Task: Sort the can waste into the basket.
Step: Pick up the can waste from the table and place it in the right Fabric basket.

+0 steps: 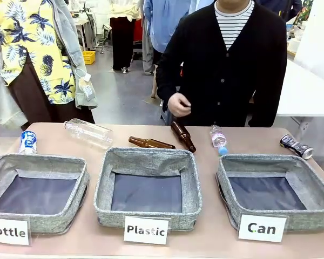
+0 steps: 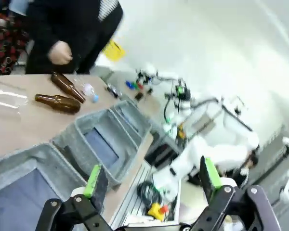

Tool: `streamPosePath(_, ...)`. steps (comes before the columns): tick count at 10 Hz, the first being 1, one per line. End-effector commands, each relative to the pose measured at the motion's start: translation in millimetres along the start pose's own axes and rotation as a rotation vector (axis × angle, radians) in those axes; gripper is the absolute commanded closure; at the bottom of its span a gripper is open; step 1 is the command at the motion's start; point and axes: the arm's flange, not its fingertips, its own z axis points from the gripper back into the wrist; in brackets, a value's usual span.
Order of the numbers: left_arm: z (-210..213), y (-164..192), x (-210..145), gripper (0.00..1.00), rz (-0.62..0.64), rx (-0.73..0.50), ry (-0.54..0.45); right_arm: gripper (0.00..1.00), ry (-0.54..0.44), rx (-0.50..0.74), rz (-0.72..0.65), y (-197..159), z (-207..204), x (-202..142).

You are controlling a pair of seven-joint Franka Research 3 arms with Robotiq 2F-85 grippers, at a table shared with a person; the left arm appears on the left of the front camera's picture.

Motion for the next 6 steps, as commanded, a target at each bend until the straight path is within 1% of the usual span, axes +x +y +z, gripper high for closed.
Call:
streamPosePath(1, -5.2, 29.6, -18.0, 0.00, 0.093, -0.035, -0.178, 0.00, -0.102, 0.090, -0.042, -36.5, 6.1, -1.0)
streamPosePath(2, 3.5, 34.0, -26.5, 0.00, 0.146, -0.015, -0.271, 0.00, -0.168, 0.096, -0.063, -49.3, 16.5, -3.6)
streamPosePath(3, 3.0, 31.4, -40.2, 0.00, 0.145, -0.011, -0.329, 0.00, -0.212, 0.074, -0.112, -62.7, 26.1, -5.1)
streamPosePath(4, -7.3, 27.0, -46.5, 0.00, 0.163, 0.014, -0.370, 0.00, -0.251, 0.018, -0.158, -73.6, 30.9, -6.0)
streamPosePath(5, -14.0, 25.2, -43.7, 0.00, 0.163, 0.045, -0.385, 0.00, -0.185, 0.067, -0.118, -58.3, 28.3, -11.9)
streamPosePath(6, 35.3, 57.5, -17.3, 0.00, 0.184, 0.002, -0.349, 0.00, -0.185, 0.067, -0.118, -58.3, 28.3, -11.9)
